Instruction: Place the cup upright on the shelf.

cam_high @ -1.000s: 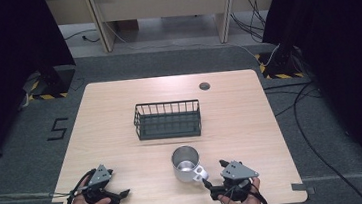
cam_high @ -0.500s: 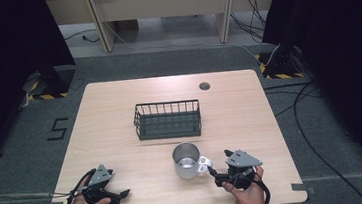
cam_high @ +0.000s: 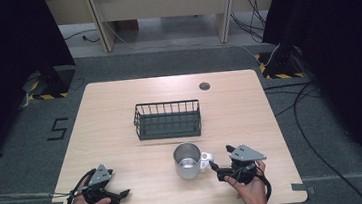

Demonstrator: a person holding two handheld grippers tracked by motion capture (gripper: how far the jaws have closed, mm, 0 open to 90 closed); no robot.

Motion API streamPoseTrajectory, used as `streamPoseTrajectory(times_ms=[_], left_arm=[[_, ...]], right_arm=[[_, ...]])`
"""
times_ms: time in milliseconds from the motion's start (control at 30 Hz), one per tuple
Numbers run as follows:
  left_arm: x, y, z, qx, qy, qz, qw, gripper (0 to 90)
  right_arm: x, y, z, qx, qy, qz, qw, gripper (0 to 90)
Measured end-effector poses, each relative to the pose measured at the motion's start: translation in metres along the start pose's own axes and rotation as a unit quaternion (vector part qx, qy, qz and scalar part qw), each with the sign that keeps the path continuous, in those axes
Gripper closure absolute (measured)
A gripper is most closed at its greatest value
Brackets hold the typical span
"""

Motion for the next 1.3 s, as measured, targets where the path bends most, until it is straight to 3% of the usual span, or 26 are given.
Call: streamPoseTrajectory(times_ms=[433, 700, 967, 1300], left_arm=[[0.000, 0.000, 0.000, 0.000, 0.000, 0.000, 1.0000, 0.0], [0.000, 0.000, 0.000, 0.000, 0.000, 0.000, 1.0000, 0.0], [0.000, 0.000, 0.000, 0.000, 0.000, 0.000, 1.0000, 0.0], [0.000, 0.000, 0.000, 0.000, 0.000, 0.000, 1.0000, 0.0]], right_arm=[[0.034, -0.002, 0.021, -0.036, 0.032, 0.063, 0.9969, 15.0], [0.041, -0.013, 0.029, -0.040, 0.042, 0.070, 0.9959, 15.0], [0.053, -0.030, 0.037, -0.033, 0.060, 0.101, 0.9926, 13.6], [0.057, -0.046, 0.044, -0.027, 0.056, 0.098, 0.9932, 6.0]])
Point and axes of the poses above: each handheld gripper's, and its own axes: y roughly backward along the jaws, z roughly out of its top, x roughly to its left, the point moved 5 cm from there along -y, roughly forward along the jaws, and after that the axes turned 3 degrees about z, right-handed, at the moved point
